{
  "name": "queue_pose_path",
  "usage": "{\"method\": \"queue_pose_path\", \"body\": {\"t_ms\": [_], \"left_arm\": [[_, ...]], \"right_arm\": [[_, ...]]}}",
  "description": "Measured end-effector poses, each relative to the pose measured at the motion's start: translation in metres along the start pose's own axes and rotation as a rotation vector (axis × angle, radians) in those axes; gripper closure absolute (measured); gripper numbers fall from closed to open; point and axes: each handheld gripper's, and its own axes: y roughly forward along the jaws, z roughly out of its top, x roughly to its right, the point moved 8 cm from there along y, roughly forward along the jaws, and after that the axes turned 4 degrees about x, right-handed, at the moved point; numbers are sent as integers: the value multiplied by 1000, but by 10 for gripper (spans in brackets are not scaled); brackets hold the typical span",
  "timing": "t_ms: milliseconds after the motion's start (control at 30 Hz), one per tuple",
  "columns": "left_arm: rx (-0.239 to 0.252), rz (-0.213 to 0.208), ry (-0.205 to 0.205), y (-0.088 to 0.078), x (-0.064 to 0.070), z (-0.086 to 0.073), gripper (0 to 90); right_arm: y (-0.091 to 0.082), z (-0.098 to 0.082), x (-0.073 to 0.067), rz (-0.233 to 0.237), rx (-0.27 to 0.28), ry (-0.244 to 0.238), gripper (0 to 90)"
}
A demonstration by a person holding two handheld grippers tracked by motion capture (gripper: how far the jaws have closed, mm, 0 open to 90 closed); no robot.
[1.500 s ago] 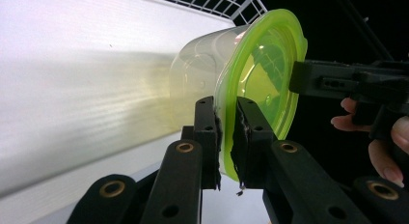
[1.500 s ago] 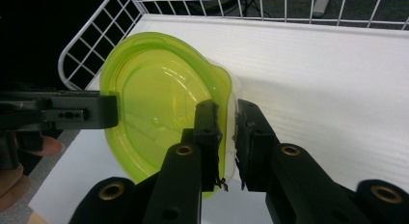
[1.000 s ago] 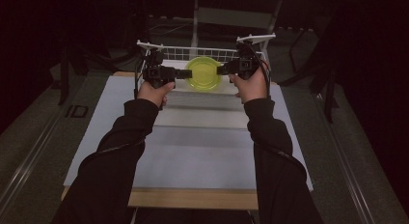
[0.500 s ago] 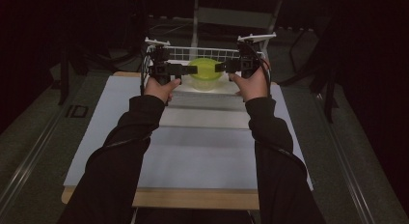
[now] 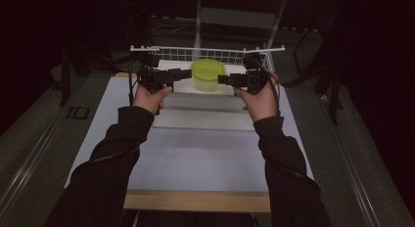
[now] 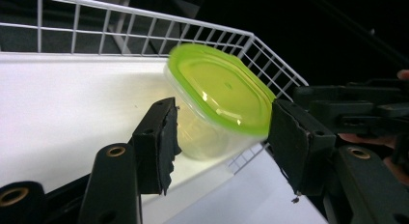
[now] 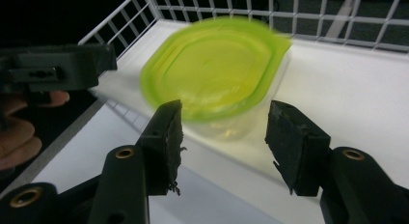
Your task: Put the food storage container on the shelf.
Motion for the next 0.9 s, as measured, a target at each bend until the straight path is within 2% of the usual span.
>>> {"method": "queue_pose_path", "body": {"t_ms": [67, 233, 300, 333, 433, 467, 500, 533, 567, 600, 667, 733, 767, 833, 900], "left_arm": [[-3, -7, 0, -1, 2, -3, 447], [5, -17, 26, -10, 5, -23, 447], [6, -23, 38, -13, 5, -30, 443], [17, -29, 38, -14, 6, -34, 410], [35, -80, 34, -18, 7, -46, 360], [35, -115, 47, -19, 8, -51, 323], [35, -115, 47, -19, 8, -51, 272], [32, -145, 72, -21, 10, -60, 272], [26, -141, 84, -21, 9, -64, 251], [13, -130, 118, -22, 8, -72, 248], [-2, -106, 137, -22, 7, -82, 238], [1, -106, 174, -22, 6, -92, 204], [7, -96, 194, -22, 6, -97, 172], [35, -70, 228, -24, 6, -104, 166], [59, -71, 221, -26, 6, -110, 137]], "right_arm": [[1, -4, -2, 5, -1, -6, 467], [5, -24, -12, 25, -5, -47, 500], [8, -31, -13, 23, -7, -60, 587], [9, -35, -14, 27, -10, -60, 620], [17, -46, -15, 11, -25, -77, 784], [19, -47, -15, 7, -26, -82, 828], [19, -47, -15, 7, -26, -82, 828], [21, -49, -15, 1, -30, -84, 863], [26, -51, -15, -6, -26, -84, 898], [27, -51, -15, -10, -20, -88, 898], [32, -50, -16, -12, -14, -83, 898], [36, -49, -15, -17, -14, -79, 898], [39, -48, -15, -18, -13, -76, 898], [43, -48, -14, -24, -18, -70, 897], [47, -47, -12, -33, -16, -66, 895]]}}
